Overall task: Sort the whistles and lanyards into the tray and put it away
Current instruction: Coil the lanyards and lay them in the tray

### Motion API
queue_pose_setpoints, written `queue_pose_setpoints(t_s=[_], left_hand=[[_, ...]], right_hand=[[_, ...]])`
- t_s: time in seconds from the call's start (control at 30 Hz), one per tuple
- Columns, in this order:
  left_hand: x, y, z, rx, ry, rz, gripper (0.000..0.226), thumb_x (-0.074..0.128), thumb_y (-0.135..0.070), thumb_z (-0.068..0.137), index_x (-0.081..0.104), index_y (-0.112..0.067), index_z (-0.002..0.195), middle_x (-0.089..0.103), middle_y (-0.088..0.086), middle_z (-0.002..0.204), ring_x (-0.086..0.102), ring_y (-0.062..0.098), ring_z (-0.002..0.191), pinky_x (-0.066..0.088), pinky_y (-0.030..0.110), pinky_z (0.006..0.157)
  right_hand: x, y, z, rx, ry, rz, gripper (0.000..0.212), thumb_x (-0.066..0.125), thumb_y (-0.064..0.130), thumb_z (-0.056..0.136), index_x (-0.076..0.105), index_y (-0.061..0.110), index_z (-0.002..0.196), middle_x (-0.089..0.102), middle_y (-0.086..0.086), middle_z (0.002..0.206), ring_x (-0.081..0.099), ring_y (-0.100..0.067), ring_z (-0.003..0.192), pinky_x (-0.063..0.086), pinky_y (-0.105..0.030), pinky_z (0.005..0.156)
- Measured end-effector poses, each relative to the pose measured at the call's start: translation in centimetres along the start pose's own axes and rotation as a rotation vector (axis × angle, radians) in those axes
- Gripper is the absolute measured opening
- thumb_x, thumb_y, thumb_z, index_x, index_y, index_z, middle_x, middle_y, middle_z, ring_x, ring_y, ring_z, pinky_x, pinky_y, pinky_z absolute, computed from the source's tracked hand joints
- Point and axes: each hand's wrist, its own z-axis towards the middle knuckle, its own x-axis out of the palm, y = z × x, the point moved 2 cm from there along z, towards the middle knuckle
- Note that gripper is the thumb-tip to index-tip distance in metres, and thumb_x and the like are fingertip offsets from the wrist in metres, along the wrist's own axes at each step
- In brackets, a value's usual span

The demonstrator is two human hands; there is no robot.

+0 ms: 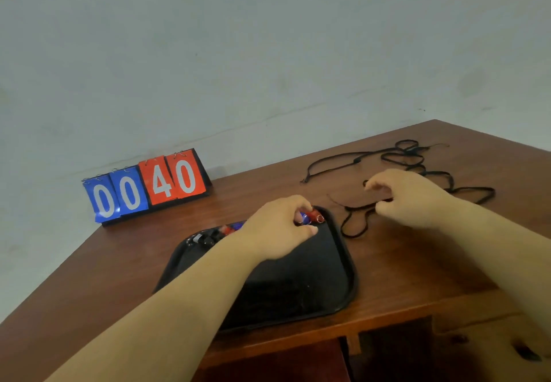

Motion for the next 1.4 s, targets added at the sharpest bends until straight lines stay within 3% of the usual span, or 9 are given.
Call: queue_pose_setpoints(t_s=[0.23,0.4,0.57,0.67,0.8,0.97,1.2,1.3,1.4], left_hand=[[3.7,-4.4,7.2,0.102,0.071,0.186,0.051,0.063,-0.046,0.096,0.050,-0.033,0.144,0.056,-0.002,0.138,0.058,0.019,0.122,0.049,0.041,0.104],[4.7,-4.6,11.4,0.074,0.082,0.297,0.048,0.059,-0.041,0.100,0.050,-0.038,0.146,0.054,0.000,0.141,0.054,0.025,0.129,0.047,0.047,0.107],[6.3,-4.7,13.3,0.048,0.139,0.282,0.015,0.062,-0.029,0.100,0.069,-0.030,0.113,0.067,-0.005,0.117,0.064,0.022,0.107,0.053,0.039,0.093],[6.5,-4.5,13.5,0.052,0.122,0.269,0.011,0.059,-0.028,0.100,0.064,-0.032,0.091,0.063,-0.009,0.099,0.062,0.018,0.092,0.055,0.041,0.087],[5.9,-4.2,12.7,0.090,0.055,0.193,0.013,0.051,-0.030,0.103,0.056,-0.034,0.092,0.062,-0.009,0.095,0.060,0.016,0.087,0.055,0.042,0.083],[3.7,-4.5,10.9,0.100,-0.035,0.047,0.015,0.045,-0.027,0.107,0.055,-0.027,0.096,0.065,-0.006,0.081,0.062,0.016,0.068,0.046,0.030,0.060],[-0.9,-3.4,7.7,0.069,-0.167,-0.220,0.014,0.051,-0.027,0.104,0.058,-0.033,0.094,0.073,-0.007,0.080,0.066,0.003,0.068,0.051,0.027,0.067],[-3.1,-1.8,6.1,0.046,-0.232,-0.340,0.015,0.057,-0.026,0.101,0.064,-0.033,0.091,0.073,-0.009,0.080,0.072,0.010,0.079,0.060,0.038,0.083],[-5.1,0.5,4.2,-0.004,-0.310,-0.421,0.011,0.061,-0.026,0.100,0.070,-0.027,0.094,0.074,-0.006,0.087,0.068,0.001,0.075,0.059,0.034,0.086]], right_hand=[[2.2,-2.0,-0.3,-0.069,0.024,-0.104,0.052,0.056,0.040,0.088,0.056,0.033,0.139,0.052,0.007,0.144,0.044,-0.020,0.133,0.042,-0.042,0.110],[2.8,-3.5,0.2,-0.039,0.051,-0.055,0.036,0.053,0.036,0.095,0.068,0.034,0.128,0.061,0.006,0.136,0.050,-0.023,0.128,0.042,-0.045,0.110],[3.1,-4.5,0.7,-0.030,-0.023,-0.002,0.020,0.058,0.040,0.096,0.075,0.035,0.107,0.062,0.009,0.109,0.058,-0.017,0.103,0.053,-0.042,0.093],[3.1,-4.6,0.7,-0.029,-0.035,0.021,0.018,0.060,0.041,0.096,0.074,0.035,0.106,0.061,0.010,0.107,0.058,-0.014,0.100,0.054,-0.042,0.092],[3.1,-4.6,0.7,-0.024,-0.041,0.000,0.017,0.059,0.046,0.096,0.073,0.037,0.101,0.060,0.011,0.107,0.055,-0.014,0.104,0.052,-0.041,0.093],[3.0,-4.5,0.4,-0.043,-0.051,0.003,0.012,0.057,0.040,0.100,0.068,0.039,0.101,0.061,0.014,0.107,0.055,-0.012,0.105,0.050,-0.039,0.096],[1.8,-1.6,-1.0,-0.081,-0.180,0.254,0.007,0.057,0.033,0.102,0.063,0.036,0.100,0.064,0.019,0.088,0.058,0.003,0.083,0.042,-0.014,0.071],[1.1,-0.2,-0.7,-0.061,-0.215,0.372,0.006,0.062,0.034,0.099,0.067,0.036,0.096,0.066,0.016,0.085,0.060,0.002,0.081,0.043,-0.015,0.071],[0.7,1.7,0.1,-0.048,-0.220,0.412,0.005,0.064,0.036,0.097,0.069,0.037,0.094,0.070,0.014,0.087,0.064,0.000,0.083,0.050,-0.020,0.075]])
